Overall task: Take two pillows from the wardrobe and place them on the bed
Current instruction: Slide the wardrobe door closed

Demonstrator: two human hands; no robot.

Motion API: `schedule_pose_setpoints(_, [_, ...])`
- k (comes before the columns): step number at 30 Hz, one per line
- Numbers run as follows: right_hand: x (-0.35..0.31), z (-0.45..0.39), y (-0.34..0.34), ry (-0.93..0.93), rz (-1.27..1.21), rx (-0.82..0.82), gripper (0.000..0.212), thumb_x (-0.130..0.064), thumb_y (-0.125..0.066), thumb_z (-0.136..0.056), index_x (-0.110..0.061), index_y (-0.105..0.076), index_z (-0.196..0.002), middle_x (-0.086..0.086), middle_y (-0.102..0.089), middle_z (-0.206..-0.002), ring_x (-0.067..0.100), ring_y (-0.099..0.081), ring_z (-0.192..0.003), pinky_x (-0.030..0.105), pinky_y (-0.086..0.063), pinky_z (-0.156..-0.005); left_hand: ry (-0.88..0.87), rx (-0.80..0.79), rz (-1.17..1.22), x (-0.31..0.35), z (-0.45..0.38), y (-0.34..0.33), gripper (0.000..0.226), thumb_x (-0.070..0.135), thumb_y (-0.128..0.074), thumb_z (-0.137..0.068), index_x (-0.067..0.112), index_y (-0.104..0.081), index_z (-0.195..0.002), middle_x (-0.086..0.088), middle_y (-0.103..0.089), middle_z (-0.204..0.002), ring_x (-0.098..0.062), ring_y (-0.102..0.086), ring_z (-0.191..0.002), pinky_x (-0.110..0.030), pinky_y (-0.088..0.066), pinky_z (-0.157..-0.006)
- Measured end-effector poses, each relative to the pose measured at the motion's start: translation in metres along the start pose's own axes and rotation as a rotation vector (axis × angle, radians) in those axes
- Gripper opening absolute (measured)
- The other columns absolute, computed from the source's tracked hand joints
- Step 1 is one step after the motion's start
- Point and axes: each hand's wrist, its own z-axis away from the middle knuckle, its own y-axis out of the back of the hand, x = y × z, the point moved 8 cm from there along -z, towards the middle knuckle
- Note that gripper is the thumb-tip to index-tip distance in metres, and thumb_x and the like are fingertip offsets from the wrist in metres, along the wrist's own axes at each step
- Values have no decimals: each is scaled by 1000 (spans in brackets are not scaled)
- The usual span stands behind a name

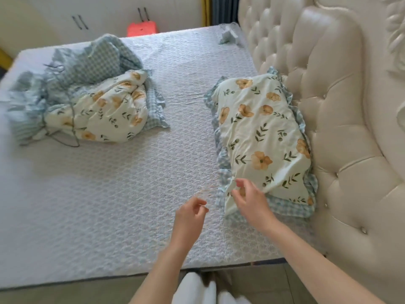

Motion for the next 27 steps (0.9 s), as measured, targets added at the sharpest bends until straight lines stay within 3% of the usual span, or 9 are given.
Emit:
schedule_pose_setpoints(7, [-99,51,-64,292,3,-123,31,-26,-52,-95,-16,-52,-124,-5,-58,-115,8,-53,-107,24,-40,-90,102,340,111,-59,99,88,22,14,-59,-91,36,-65,-90,17,-72,-77,6,-65,-80,-10,-44,-70])
schedule_pose_setpoints(15, [-176,118,-195,478,108,-440,32,-27,-50,-96,-17,-53,-126,-6,-64,-115,9,-57,-109,25,-43,-86,260,660,257,-143,203,168,19,11,-57,-94,27,-68,-97,14,-72,-81,1,-66,-83,-19,-49,-79])
schedule_pose_setpoints(19, [-211,159,-267,549,163,-585,31,-29,-48,-97,-20,-53,-126,-8,-63,-116,8,-56,-110,24,-41,-89,371,780,249,-196,261,204,21,15,-57,-94,34,-64,-97,15,-71,-82,4,-63,-82,-9,-45,-71])
schedule_pose_setpoints(24, [-255,217,-357,644,211,-755,32,-33,-45,-98,-24,-53,-127,-12,-60,-116,6,-55,-111,24,-42,-93,593,920,255,-274,337,253,19,16,-54,-94,32,-64,-98,10,-72,-79,-10,-66,-78,-32,-54,-72])
schedule_pose_setpoints(27, [-280,252,-407,716,222,-847,31,-31,-46,-98,-23,-55,-126,-10,-62,-117,7,-57,-105,21,-41,-87,714,1038,256,-315,386,283,20,15,-54,-93,22,-67,-106,7,-73,-86,-11,-66,-79,-29,-51,-70])
